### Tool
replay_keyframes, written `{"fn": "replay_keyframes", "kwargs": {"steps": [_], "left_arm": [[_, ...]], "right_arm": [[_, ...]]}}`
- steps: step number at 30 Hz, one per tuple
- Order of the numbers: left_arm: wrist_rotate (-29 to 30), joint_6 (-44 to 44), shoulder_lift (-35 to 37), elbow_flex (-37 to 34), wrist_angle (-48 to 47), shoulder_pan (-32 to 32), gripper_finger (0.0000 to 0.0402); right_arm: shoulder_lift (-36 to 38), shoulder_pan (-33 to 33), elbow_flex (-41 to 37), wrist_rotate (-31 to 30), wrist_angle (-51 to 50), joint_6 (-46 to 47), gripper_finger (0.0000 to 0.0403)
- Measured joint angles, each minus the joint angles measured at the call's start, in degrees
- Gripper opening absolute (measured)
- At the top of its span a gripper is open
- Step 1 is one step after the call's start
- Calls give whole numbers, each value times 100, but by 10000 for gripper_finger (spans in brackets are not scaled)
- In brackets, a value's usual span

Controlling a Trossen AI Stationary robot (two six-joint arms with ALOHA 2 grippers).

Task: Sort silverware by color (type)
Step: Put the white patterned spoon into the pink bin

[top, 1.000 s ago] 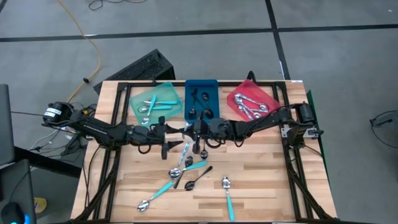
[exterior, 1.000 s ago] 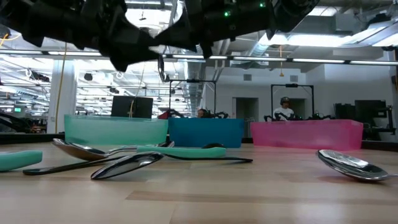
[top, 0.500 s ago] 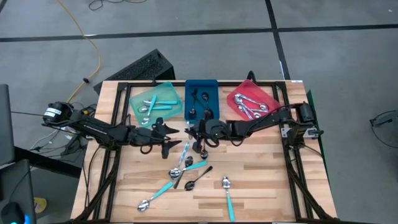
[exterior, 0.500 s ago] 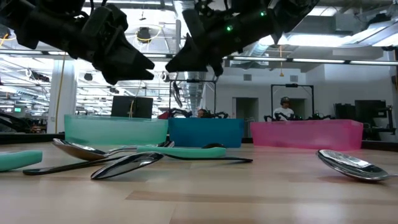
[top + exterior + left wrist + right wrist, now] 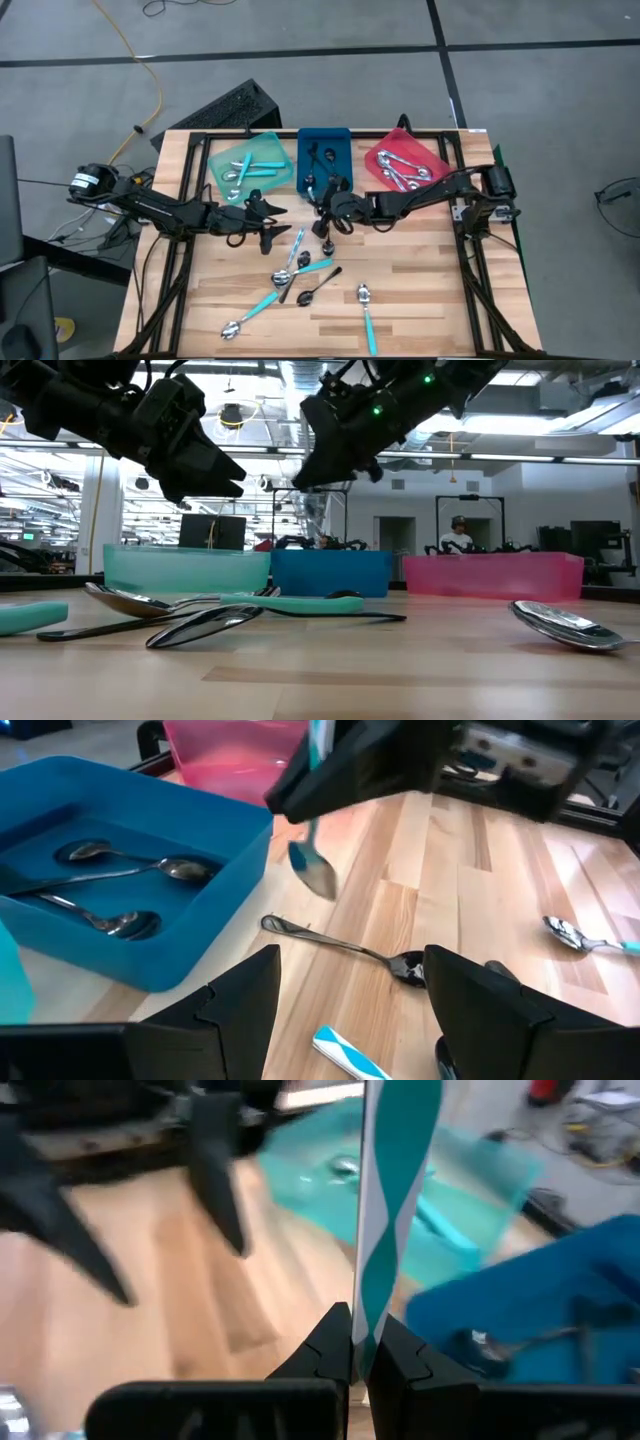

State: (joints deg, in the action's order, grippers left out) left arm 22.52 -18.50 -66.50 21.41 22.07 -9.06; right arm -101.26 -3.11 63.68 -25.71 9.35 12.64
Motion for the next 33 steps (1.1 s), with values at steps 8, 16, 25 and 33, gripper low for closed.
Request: {"fn": "replay_keyframes", "kwargs": {"steps": [8, 16, 25, 33], "left_arm": [[-7, -187, 0, 0, -161, 0, 230], [-86, -237, 0, -3, -206, 0, 230], [-98, -237, 0, -3, -223, -1, 230], [-102, -237, -2, -3, -250, 0, 229]], "right_arm": [[341, 0, 0, -1192, -754, -2, 34], [618, 76, -15, -2004, -1367, -201, 34], [792, 297, -13, -2702, -1795, -270, 34], [949, 632, -4, -3012, -2789, 24, 34]]}}
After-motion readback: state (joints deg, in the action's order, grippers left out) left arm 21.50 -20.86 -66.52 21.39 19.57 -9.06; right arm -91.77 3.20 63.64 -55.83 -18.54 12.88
